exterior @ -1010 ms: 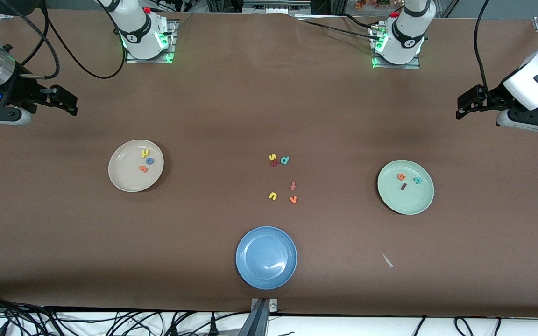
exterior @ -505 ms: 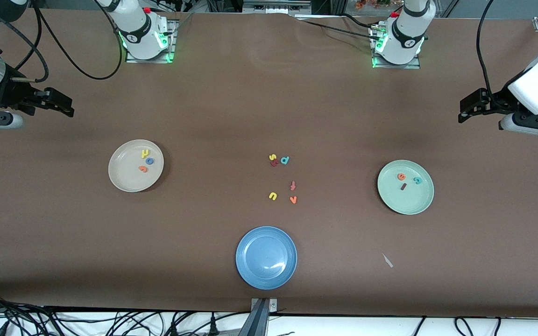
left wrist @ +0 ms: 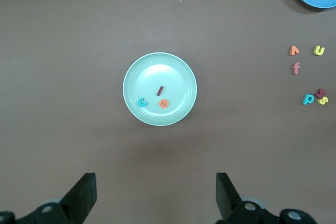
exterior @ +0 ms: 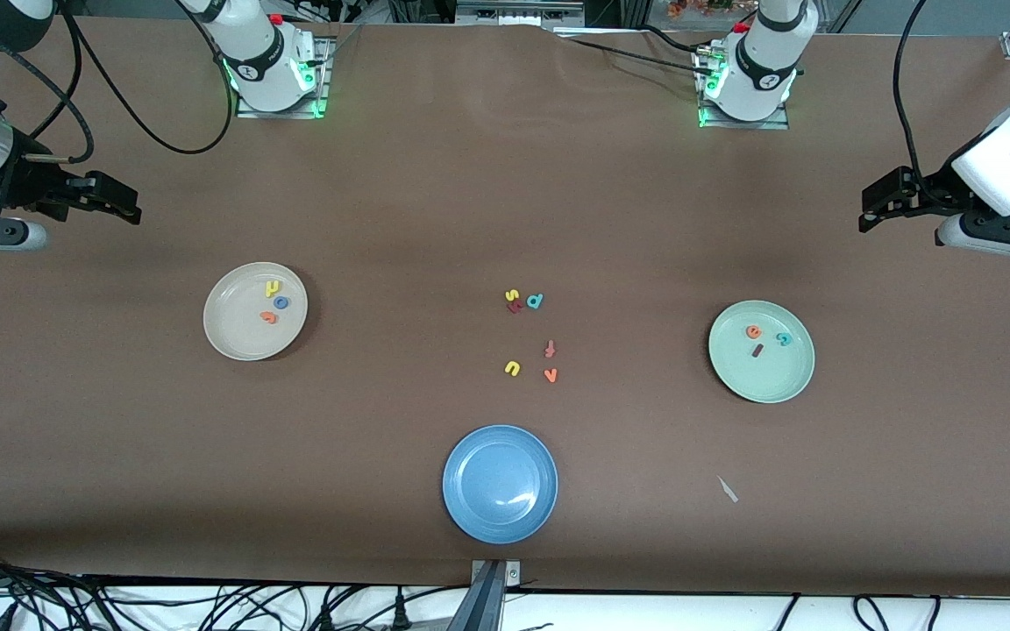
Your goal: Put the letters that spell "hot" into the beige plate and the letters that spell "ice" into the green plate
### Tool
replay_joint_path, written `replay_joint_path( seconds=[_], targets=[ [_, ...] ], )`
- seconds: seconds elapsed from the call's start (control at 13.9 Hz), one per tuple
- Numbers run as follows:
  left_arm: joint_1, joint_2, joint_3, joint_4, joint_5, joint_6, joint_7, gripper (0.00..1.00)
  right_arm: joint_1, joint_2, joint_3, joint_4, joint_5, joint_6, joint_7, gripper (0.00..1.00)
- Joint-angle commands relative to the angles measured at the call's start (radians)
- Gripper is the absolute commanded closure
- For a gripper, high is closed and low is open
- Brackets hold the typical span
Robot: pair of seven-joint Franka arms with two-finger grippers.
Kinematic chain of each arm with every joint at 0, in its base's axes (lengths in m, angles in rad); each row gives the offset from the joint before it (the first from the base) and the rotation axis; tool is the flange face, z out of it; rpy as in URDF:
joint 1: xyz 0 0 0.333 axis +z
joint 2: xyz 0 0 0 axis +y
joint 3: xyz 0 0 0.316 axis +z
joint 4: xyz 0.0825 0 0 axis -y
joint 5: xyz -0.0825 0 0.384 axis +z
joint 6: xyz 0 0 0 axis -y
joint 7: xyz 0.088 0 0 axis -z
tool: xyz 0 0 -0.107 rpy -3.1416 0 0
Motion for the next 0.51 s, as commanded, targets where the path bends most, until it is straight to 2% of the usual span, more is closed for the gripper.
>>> replay_joint_path(
  seconds=[0.0,0.43],
  targets=[
    [-0.013,0.018,0.009,0.039,0.002,-0.025,-0.012,0.0,-0.005,0.012,-0.01,0.036,0.015,-0.034,-0.005,0.0],
    [-0.018,0.018,0.009,0.039,0.01,-0.025,-0.012,0.0,-0.005,0.012,-0.009,0.036,0.015,-0.034,-0.011,0.0]
  ],
)
